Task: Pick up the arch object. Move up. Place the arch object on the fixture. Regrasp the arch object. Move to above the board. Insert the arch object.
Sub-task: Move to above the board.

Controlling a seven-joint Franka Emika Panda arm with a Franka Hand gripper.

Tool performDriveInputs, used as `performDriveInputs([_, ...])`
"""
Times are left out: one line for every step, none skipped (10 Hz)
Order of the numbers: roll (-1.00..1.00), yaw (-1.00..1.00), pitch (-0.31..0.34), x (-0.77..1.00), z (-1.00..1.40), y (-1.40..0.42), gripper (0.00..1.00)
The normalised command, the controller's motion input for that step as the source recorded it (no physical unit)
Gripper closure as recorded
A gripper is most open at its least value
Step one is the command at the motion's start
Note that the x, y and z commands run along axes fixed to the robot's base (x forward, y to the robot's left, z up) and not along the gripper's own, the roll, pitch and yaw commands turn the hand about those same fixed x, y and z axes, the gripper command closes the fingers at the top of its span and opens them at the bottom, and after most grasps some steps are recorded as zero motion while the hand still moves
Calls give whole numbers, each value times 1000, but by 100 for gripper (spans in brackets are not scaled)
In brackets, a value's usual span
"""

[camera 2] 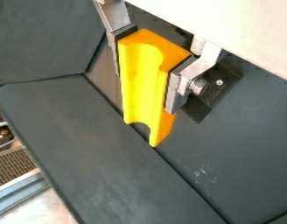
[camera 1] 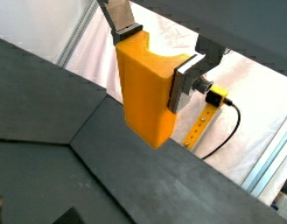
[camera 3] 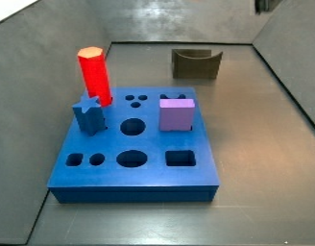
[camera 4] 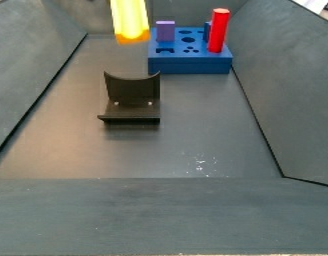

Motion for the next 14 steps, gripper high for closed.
performDriveInputs([-56, -7, -10, -38, 1000, 17, 100])
performDriveInputs([-58, -15, 3, -43, 1000, 14, 100])
performDriveInputs([-62, -19, 15, -42, 915, 8, 100])
performDriveInputs([-65, -17, 32, -38, 743, 5, 100])
performDriveInputs([-67, -12, 57, -32, 514, -1, 100])
performDriveInputs([-65, -3, 74, -22, 343, -4, 100])
performDriveInputs([-66, 4, 85, -14, 228, -6, 100])
performDriveInputs([-1000, -51, -95, -453, 66, -1000, 100])
performDriveInputs([-1000, -49, -106, -454, 75, -1000, 100])
performDriveInputs([-1000, -50, -117, -480, 79, -1000, 100])
performDriveInputs([-1000, -62, -128, -498, 67, -1000, 100])
performDriveInputs([-1000, -71, -135, -510, 78, -1000, 100])
performDriveInputs([-1000, -76, -138, -521, 77, -1000, 100])
performDriveInputs([-1000, -86, -140, -544, 72, -1000, 100])
